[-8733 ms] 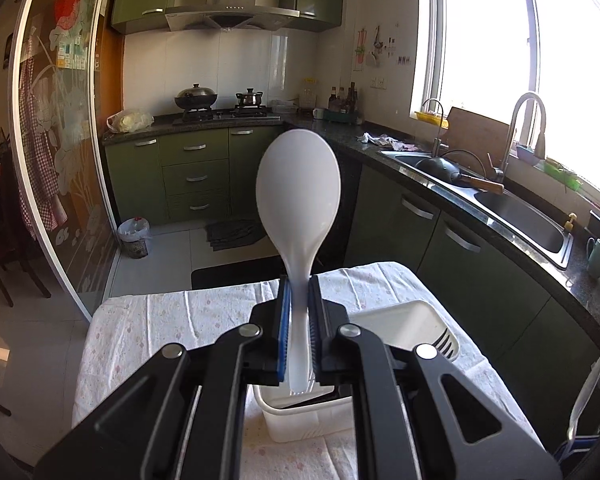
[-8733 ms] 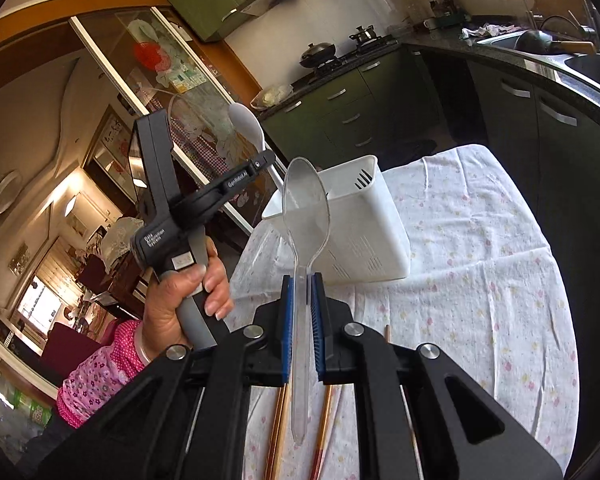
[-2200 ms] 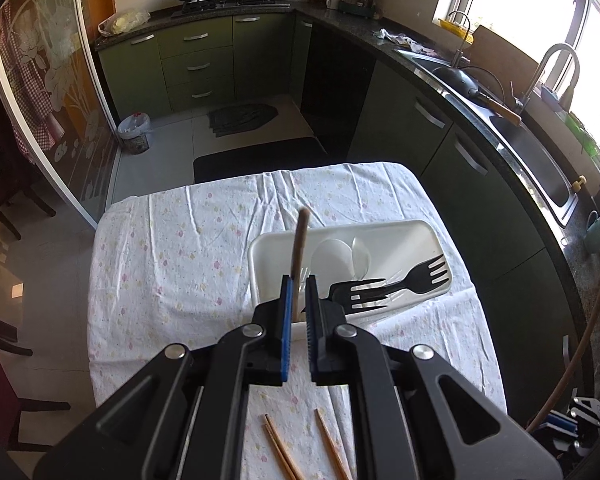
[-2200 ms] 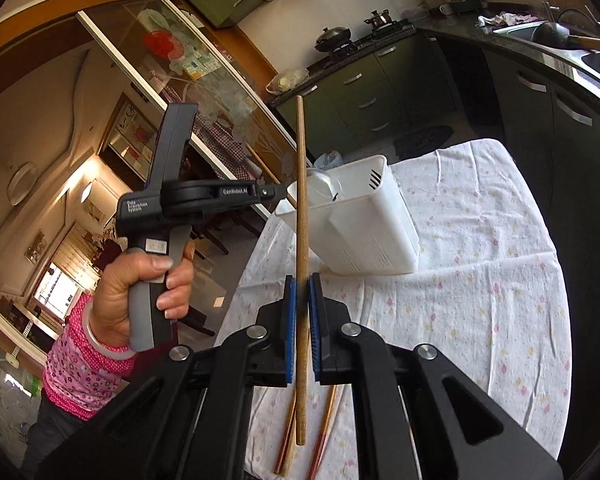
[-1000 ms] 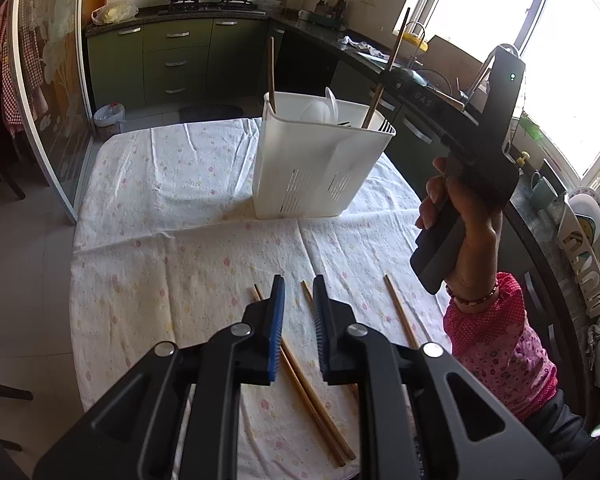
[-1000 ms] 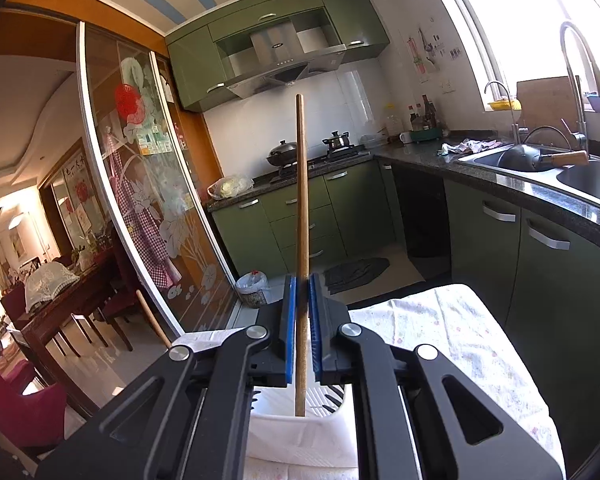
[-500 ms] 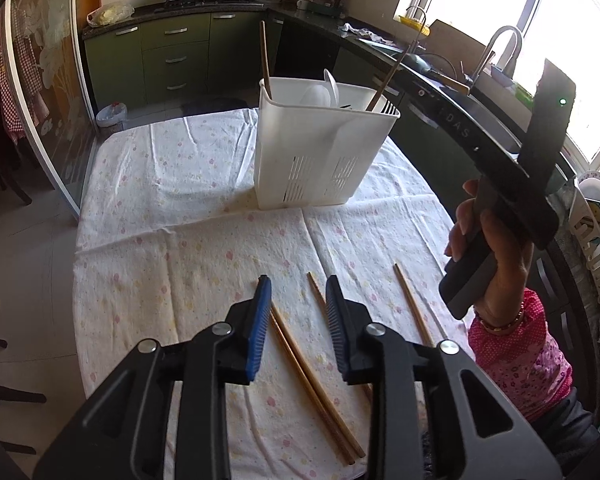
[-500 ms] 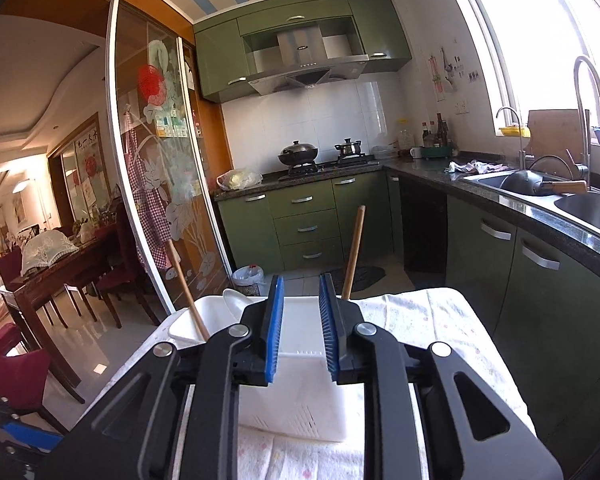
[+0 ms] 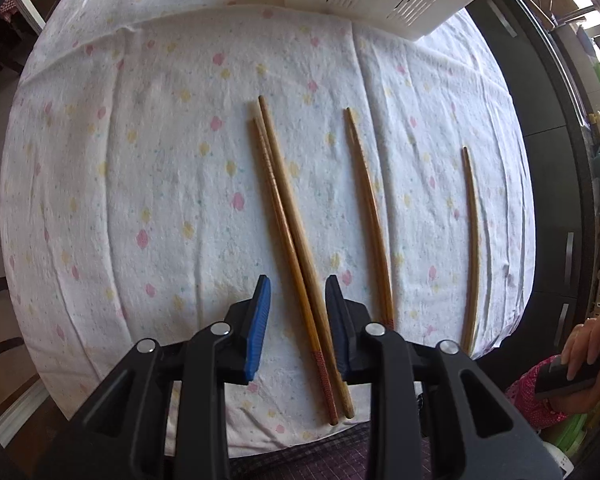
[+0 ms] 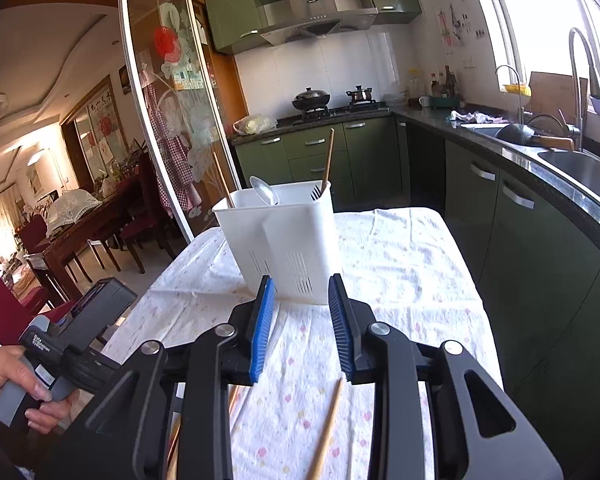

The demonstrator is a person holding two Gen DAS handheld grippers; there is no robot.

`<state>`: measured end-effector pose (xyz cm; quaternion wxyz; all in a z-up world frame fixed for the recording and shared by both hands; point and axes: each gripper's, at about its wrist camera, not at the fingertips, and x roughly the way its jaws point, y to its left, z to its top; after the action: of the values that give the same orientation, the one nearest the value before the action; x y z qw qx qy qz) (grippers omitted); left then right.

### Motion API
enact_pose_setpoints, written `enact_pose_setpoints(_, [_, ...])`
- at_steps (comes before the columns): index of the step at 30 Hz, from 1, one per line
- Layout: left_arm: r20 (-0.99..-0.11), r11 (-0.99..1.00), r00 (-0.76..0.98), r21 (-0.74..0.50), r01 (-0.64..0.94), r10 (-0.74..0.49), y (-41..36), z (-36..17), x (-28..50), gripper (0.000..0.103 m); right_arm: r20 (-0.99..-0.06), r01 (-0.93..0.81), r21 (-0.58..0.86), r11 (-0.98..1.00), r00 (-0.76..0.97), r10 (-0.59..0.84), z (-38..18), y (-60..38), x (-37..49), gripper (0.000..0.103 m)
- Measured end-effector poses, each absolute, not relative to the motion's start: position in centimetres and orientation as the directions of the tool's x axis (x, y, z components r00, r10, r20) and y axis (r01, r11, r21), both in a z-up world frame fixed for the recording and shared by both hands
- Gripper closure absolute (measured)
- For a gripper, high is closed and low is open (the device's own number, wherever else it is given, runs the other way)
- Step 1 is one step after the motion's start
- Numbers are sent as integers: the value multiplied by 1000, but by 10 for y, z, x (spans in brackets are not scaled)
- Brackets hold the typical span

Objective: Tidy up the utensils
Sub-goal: 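Close the left gripper on a wooden chopstick while the right gripper grasps another chopstick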

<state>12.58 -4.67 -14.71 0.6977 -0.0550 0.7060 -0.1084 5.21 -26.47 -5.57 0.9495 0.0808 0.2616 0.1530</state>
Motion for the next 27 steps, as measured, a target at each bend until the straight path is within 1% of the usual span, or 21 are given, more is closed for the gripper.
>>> enact_pose_setpoints(3, [-982,980,-33,-189,57,-187,-47,-150,125,77,-479,-242,248,938,811,336,-63,-276,41,73])
enact_pose_setpoints(9, [-987,989,-67,-146,40,-143,-49,-156,120,77,-494,-242,276,930,794,354,-67,-287,38,73])
enact_pose_setpoints(12, [-989,991,-77,-132,33,-129,-51,-159,118,76,-502,-246,276,929,788,358,-64,-284,41,68])
enact_pose_setpoints(16, [-989,993,-92,-116,13,-114,-55,-160,122,76,-554,-271,270,924,741,379,-64,-268,45,67])
enact_pose_setpoints(20, [-989,994,-109,-105,0,-105,-62,-160,130,76,-633,-307,224,925,676,378,-65,-240,52,58])
enact_pose_setpoints(23, [-987,994,-117,-110,-10,-110,-64,-160,136,94,-694,-341,191,920,616,373,-68,-221,56,52])
enact_pose_setpoints(25, [-986,994,-119,-113,-11,-114,-63,-161,140,95,-740,-367,183,912,559,373,-72,-210,63,48])
enact_pose_setpoints(27, [-986,993,-118,-116,-12,-117,-61,-162,143,95,-796,-385,222,896,459,394,-82,-199,75,46])
